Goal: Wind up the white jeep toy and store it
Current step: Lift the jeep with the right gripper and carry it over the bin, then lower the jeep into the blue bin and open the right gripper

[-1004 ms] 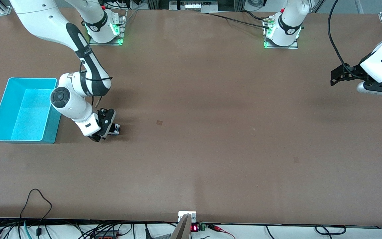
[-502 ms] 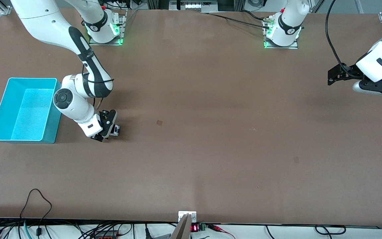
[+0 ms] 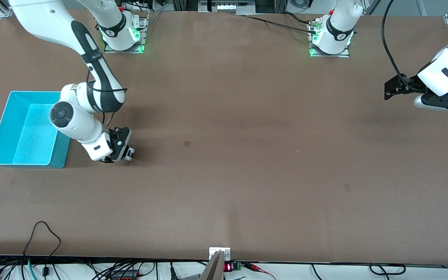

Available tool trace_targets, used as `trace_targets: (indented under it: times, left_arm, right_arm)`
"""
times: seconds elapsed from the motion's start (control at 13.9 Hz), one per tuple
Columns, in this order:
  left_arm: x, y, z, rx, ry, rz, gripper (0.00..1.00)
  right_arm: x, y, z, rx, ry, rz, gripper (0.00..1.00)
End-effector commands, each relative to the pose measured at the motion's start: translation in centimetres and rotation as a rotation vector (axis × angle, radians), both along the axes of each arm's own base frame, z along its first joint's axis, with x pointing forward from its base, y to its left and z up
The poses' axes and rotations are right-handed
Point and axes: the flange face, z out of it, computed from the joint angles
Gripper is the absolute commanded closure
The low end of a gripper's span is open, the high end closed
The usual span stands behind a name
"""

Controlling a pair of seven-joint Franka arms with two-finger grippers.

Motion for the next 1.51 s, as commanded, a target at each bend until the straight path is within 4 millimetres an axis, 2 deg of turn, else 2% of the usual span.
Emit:
trace_targets:
  times: [0.0, 0.22, 0.43, 0.57, 0.72, 0.86, 1.0, 1.22, 1.43]
  left_arm:
    - [-0.2, -0.1, 0.7, 0.020, 0.003, 0.004, 0.00]
    - [-0.2, -0.1, 0.7, 0.018, 0.003, 0.005, 0.00]
    - [-0.2, 0.0, 0.7, 0.018, 0.004, 0.006, 0.00]
    - [-0.2, 0.0, 0.7, 0.018, 0.004, 0.006, 0.00]
    - [-0.2, 0.0, 0.7, 0.018, 0.004, 0.006, 0.00]
    - [-0.2, 0.0, 0.7, 0.018, 0.004, 0.005, 0.00]
    - [-0.2, 0.0, 0.7, 0.018, 0.004, 0.006, 0.00]
    - [-0.2, 0.0, 0.7, 0.018, 0.004, 0.006, 0.00]
    - [-0.2, -0.1, 0.7, 0.018, 0.003, 0.005, 0.00]
  right_arm:
    - [-0.1, -3.3, 5.7, 0.021, -0.007, -0.214, 1.00]
    - [-0.6, -8.1, 8.9, 0.020, 0.009, -0.378, 1.00]
    - [-2.1, -13.7, 11.8, -0.008, 0.045, -0.592, 1.00]
    - [-2.7, -17.7, 12.7, -0.036, 0.024, -0.742, 1.00]
    - [-3.2, -20.6, 12.8, -0.057, 0.018, -0.837, 1.00]
    - [-4.2, -23.8, 12.2, -0.100, 0.023, -0.905, 1.00]
    - [-5.2, -26.2, 10.7, -0.114, 0.036, -0.988, 1.00]
    - [-6.9, -28.6, 7.6, -0.196, 0.044, -1.106, 1.00]
    - [-9.1, -29.9, 3.8, -0.181, 0.033, -1.138, 1.00]
